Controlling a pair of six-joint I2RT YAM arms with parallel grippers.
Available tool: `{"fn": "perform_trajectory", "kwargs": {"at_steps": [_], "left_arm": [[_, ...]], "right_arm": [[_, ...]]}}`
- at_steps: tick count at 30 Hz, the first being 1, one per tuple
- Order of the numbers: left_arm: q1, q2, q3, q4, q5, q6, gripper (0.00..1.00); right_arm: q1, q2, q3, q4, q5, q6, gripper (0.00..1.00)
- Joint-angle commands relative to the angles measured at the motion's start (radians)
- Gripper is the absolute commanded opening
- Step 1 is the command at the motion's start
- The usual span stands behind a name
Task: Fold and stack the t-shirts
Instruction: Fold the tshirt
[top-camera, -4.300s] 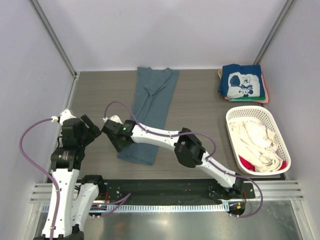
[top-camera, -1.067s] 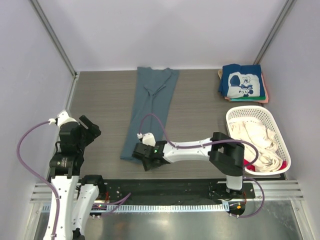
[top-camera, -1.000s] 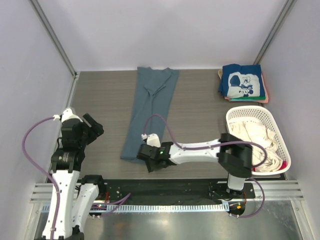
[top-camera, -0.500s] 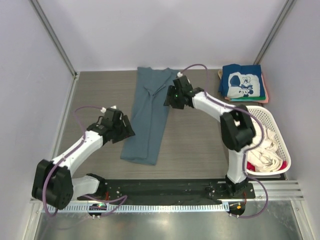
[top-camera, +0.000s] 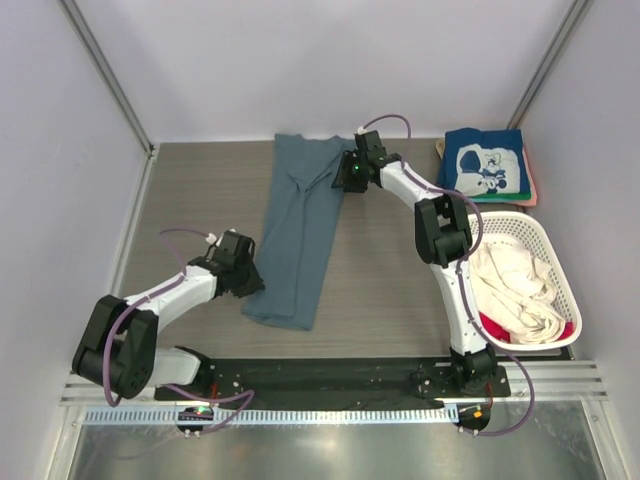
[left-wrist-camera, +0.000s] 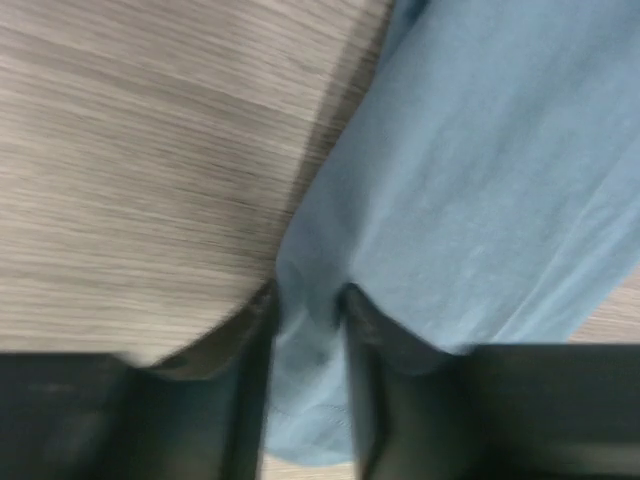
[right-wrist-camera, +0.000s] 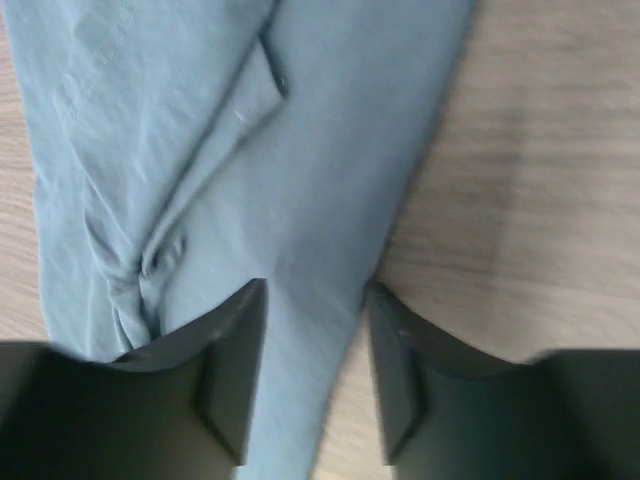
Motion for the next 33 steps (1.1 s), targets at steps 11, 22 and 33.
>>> {"fn": "perform_trajectory", "kwargs": {"at_steps": [11,22,33], "left_arm": [[-0.129,-0.263,-0.17,-0.008,0.162,-0.279,0.04],[-0.13,-0.49,-0.093,-0.253,0.008,-0.199,0.78],[-0.131,-0.316,-0.144,0.02,0.089,-0.201,0.74]], "right_arm": [[-0.076,0.32,0.4,-0.048,-0.065,-0.079,0.01],[-0.09,-0.046,0.023,-0.044,-0.022,-0.156,0.71],[0.088,-0.731,-1.01,0.12,-0.092,0.052,0.72]]}}
